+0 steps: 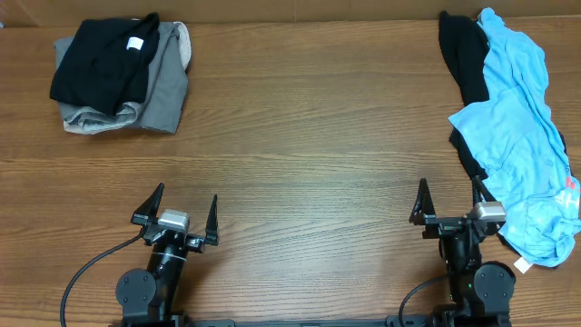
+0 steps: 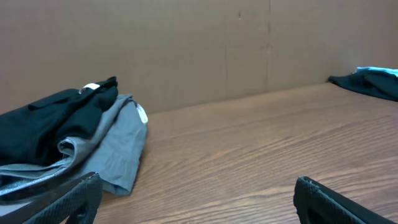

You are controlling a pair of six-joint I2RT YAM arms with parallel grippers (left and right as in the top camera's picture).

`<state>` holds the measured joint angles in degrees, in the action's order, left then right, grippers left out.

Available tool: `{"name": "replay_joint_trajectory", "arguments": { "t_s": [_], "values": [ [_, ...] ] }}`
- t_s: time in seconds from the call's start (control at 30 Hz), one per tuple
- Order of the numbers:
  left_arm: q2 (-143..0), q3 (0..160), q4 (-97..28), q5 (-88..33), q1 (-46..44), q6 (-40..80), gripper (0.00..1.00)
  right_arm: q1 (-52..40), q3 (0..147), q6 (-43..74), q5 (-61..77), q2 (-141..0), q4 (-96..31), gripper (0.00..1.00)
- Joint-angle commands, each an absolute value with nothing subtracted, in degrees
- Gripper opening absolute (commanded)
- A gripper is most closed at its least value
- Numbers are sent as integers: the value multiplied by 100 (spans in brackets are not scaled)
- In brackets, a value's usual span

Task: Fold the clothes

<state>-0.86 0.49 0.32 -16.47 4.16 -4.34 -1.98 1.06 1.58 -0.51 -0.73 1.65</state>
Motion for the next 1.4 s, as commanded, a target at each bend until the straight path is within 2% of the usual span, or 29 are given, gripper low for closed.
{"name": "replay_joint_trajectory", "arguments": {
  "t_s": [0.0, 0.27, 0.53, 0.8, 1.0, 1.17, 1.37],
  "values": [
    [-36, 257, -75, -1761, 458, -314, 100, -217, 224, 56, -141, -19, 209, 100],
    [-652, 1105, -521, -1761, 458, -296, 100, -217, 930, 56, -143, -25, 89, 100],
    [-2993, 2794, -998, -2088, 458, -296, 100, -217, 2421, 56, -150, -836, -1096, 100],
    [-5645, 5581, -2655, -2272, 447, -342, 100, -217, 4139, 60, -143, -2849, -2209, 100],
    [-7054, 7262, -3933, -2329, 408, -657, 100, -213, 5468, 172, -106, -4617, -3334, 100],
    [-7782, 7894, -4388, -2189, 322, -731, 100, -213, 6595, 169, 113, -6184, -4139, 100],
    [-8307, 7891, -4309, -2187, 333, -1144, 100, -213, 6862, 169, 537, -7352, -4099, 100]
  ]
}}
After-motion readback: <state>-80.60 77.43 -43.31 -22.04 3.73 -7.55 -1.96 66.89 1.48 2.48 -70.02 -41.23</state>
